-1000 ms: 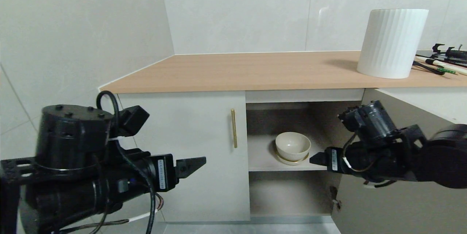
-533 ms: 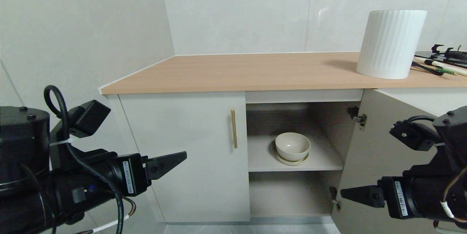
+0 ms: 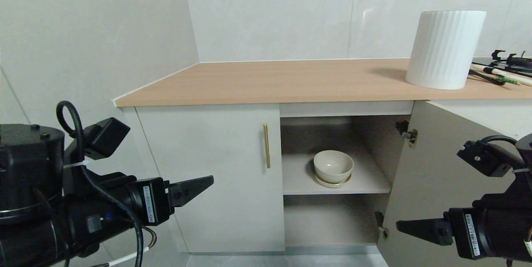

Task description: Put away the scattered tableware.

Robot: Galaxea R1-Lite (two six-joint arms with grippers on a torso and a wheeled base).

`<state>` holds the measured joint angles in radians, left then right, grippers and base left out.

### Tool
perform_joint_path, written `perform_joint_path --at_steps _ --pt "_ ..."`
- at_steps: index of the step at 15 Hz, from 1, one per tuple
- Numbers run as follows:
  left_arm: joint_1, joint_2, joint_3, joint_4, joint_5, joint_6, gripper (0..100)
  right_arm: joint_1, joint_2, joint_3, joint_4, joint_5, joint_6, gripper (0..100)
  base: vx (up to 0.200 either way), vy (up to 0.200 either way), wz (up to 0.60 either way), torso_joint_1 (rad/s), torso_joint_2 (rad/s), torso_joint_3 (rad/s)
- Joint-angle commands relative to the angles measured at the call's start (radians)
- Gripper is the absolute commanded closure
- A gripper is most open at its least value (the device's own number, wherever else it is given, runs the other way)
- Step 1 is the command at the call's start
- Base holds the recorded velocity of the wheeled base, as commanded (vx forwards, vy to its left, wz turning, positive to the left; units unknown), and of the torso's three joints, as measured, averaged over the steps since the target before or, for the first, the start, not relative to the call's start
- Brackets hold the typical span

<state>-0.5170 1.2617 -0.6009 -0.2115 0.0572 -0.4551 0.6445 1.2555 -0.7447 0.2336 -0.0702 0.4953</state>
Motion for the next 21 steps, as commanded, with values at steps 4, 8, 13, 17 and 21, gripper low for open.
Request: perform_joint_path --at_steps 4,8,13,17,21 --pt "-0.001 0.007 0.001 0.0 0.0 0.0 0 0.0 0.002 0.001 0.003 -0.002 0.0 0 -0.2 0.0 0.0 0.004 0.0 0.001" --pt "-0.001 0.013 0.003 0.0 0.0 0.0 0 0.0 0.002 0.007 0.003 -0.003 -0.011 0 -0.2 0.0 0.0 0.001 -0.01 0.002" --pt "-0.003 0.013 0.007 0.0 0.0 0.0 0 0.0 -0.001 0.01 0.003 -0.006 -0.024 0 -0.2 0.0 0.0 0.004 0.0 0.001" --pt "-0.003 0.013 0.012 0.0 0.0 0.006 0 0.0 -0.013 0.01 0.006 -0.008 -0.027 0 0.0 0.0 0.0 0.0 0.0 0.0" --pt "-0.001 0.013 0.015 0.0 0.0 0.006 0 -0.002 -0.015 0.01 0.006 -0.011 -0.027 0 0.0 0.0 0.0 0.0 0.0 0.0"
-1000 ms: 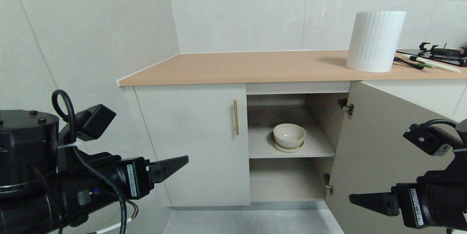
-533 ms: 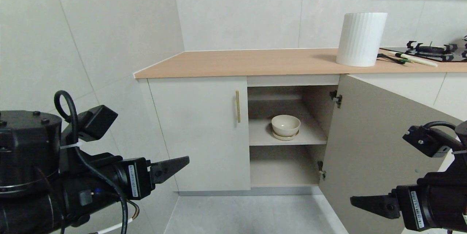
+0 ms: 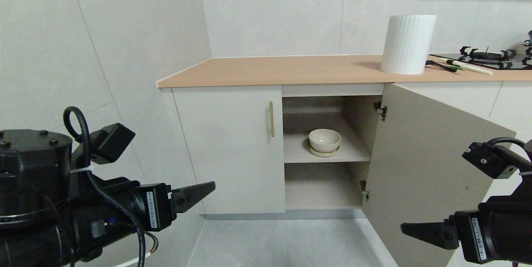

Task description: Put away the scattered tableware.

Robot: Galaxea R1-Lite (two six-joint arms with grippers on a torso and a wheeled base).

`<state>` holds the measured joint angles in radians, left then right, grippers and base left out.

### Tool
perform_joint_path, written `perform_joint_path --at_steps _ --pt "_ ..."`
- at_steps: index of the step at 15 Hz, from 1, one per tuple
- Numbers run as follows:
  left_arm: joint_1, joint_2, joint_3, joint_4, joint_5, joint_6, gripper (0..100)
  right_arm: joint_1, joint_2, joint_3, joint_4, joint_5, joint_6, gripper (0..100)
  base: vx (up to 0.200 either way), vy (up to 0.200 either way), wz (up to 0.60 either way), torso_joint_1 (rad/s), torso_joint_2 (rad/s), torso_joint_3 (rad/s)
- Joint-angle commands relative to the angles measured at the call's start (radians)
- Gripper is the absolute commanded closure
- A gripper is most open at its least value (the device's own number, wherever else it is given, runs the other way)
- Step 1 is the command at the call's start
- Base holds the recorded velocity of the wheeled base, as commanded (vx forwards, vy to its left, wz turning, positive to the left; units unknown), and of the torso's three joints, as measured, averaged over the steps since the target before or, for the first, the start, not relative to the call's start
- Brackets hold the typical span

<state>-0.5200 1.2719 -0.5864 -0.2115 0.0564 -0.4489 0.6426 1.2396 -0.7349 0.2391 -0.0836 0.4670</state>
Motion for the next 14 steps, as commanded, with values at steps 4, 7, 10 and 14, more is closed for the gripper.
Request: perform_joint_path --at_steps 4,7,10,14 --pt "0.0 0.004 0.0 0.0 0.002 -0.001 0 -0.006 -0.005 -0.004 0.045 -0.018 -0.018 0 0.0 -0.1 0.0 0.002 0.0 0.001" --pt "0.0 0.004 0.0 0.0 0.002 -0.001 0 -0.047 -0.008 -0.004 0.078 -0.018 -0.065 0 0.0 -0.2 0.0 0.004 0.01 0.001" --pt "0.0 0.007 0.0 0.0 0.002 -0.001 0 -0.061 -0.008 -0.009 0.132 -0.018 -0.093 0 0.0 -0.2 0.0 0.002 0.0 0.004" --pt "0.0 0.007 0.0 0.0 0.002 -0.001 0 -0.146 0.015 -0.021 0.19 -0.058 -0.142 0 0.0 -0.2 0.0 0.001 0.0 0.005"
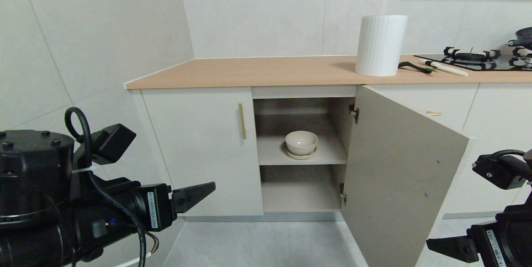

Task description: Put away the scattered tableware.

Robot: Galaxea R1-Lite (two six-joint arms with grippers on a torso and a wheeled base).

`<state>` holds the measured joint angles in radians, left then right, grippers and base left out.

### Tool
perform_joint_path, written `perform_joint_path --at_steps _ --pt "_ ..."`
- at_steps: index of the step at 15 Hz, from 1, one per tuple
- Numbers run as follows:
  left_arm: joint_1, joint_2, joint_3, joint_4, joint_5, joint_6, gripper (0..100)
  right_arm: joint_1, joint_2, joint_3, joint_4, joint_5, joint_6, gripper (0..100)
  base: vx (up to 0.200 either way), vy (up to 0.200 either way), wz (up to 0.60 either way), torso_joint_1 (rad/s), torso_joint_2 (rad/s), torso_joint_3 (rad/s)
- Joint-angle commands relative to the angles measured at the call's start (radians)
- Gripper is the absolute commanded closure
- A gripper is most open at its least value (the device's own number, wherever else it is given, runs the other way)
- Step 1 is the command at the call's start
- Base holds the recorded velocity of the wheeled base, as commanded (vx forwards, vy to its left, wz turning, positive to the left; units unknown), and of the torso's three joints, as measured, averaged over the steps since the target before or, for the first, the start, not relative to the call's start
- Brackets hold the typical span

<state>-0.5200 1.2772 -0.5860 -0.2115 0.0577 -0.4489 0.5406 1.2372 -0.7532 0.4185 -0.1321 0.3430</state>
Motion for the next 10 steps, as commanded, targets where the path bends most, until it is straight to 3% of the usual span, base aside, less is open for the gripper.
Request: perform_joint_path --at_steps 1,6,7,8,10 --pt "0.0 0.002 0.002 0.0 -0.001 0.001 0 -0.091 0.028 -0.005 0.014 -0.023 -0.042 0 0.0 0.0 0.0 0.0 0.0 0.0" --pt "0.0 0.007 0.003 0.0 -0.001 -0.001 0 -0.429 0.116 -0.058 -0.017 -0.118 -0.142 0 0.0 0.0 0.0 0.0 0.0 0.0" --pt "0.0 0.007 0.003 0.0 -0.001 -0.001 0 -0.447 0.122 -0.063 -0.024 -0.118 -0.144 0 0.0 0.0 0.0 0.0 0.0 0.0" --pt "0.0 0.01 0.003 0.0 -0.001 -0.001 0 -0.522 0.157 -0.075 -0.076 -0.118 -0.147 0 0.0 0.0 0.0 0.0 0.0 0.0" --pt "0.0 0.011 0.003 0.0 -0.001 -0.001 0 -0.556 0.197 -0.074 -0.147 -0.118 -0.145 0 0.0 0.0 0.0 0.0 0.0 0.0"
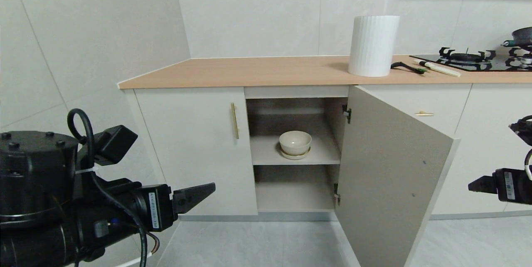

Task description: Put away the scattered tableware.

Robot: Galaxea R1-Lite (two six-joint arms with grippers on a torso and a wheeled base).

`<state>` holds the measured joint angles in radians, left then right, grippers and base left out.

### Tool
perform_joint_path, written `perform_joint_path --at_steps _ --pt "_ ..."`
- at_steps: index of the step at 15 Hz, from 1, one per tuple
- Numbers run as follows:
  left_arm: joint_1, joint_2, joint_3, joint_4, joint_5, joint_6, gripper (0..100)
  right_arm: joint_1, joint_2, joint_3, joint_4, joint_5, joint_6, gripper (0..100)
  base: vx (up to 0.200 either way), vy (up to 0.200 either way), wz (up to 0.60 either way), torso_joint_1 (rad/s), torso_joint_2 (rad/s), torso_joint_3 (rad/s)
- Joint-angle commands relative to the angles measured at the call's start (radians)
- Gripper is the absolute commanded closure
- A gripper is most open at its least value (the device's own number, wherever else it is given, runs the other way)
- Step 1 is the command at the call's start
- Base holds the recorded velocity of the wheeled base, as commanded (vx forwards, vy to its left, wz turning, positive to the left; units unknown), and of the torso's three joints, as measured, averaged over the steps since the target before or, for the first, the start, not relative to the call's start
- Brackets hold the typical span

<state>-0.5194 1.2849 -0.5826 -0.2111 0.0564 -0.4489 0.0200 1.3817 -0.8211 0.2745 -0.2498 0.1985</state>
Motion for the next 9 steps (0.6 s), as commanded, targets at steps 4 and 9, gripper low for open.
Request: perform_joint_path --at_steps 4,9 --pt "-0.001 0.004 0.0 -0.001 0.0 -0.002 0 -0.069 0.25 0.005 -0.245 0.001 0.081 0 0.0 0.0 0.0 0.0 0.0 0.0" --pt "-0.001 0.004 0.0 -0.001 -0.001 -0.002 0 -0.046 0.316 0.008 -0.333 0.007 0.154 0 0.0 0.0 0.0 0.0 0.0 0.0"
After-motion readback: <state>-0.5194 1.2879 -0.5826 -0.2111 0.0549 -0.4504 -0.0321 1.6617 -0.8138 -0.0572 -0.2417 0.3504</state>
